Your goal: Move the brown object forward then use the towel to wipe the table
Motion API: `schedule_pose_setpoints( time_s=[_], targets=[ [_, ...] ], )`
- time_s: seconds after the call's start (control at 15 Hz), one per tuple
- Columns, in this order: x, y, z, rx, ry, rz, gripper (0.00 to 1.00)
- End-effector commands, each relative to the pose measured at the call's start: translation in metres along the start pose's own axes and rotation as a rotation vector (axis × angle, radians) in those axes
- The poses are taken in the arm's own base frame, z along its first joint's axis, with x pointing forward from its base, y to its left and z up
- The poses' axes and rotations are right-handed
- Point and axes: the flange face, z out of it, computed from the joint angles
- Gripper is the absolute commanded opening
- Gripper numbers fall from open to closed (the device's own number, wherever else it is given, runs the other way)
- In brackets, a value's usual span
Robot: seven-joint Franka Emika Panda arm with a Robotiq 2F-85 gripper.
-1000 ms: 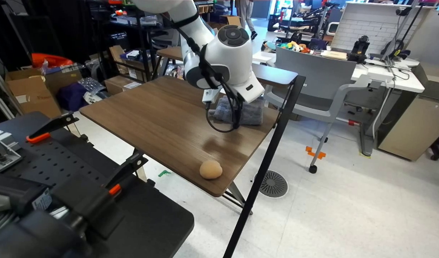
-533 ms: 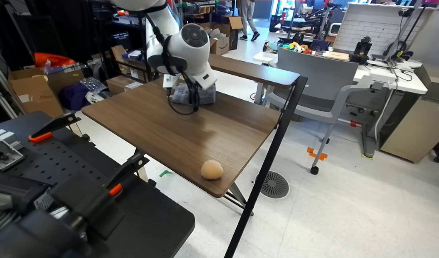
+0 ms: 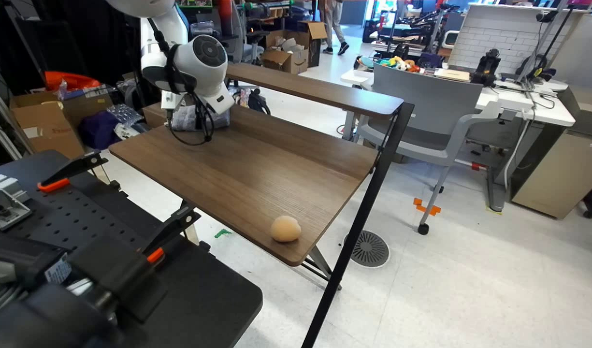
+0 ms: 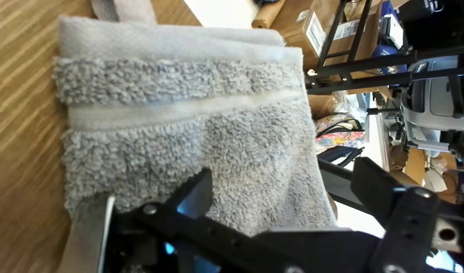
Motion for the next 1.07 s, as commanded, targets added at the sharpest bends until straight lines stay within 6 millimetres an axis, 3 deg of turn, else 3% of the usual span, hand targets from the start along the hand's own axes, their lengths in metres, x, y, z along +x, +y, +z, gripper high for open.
schedule_pose_setpoints(
  time_s=[0.0,0.33,0.53,0.67,0.8,1.0],
  targets=[
    [0.015,0.052,-0.021,-0.119,-0.024,0.069,1.00],
    [0.072,0.095,-0.108,-0.274,0.104,0.156,1.00],
    [0.106,0.139,-0.162,-0.386,0.173,0.204,1.00],
    [0.121,0.162,-0.188,-0.464,0.212,0.229,1.00],
    [0.127,0.174,-0.205,-0.540,0.221,0.246,1.00],
    [0.109,0.179,-0.200,-0.626,0.143,0.211,1.00]
  ],
)
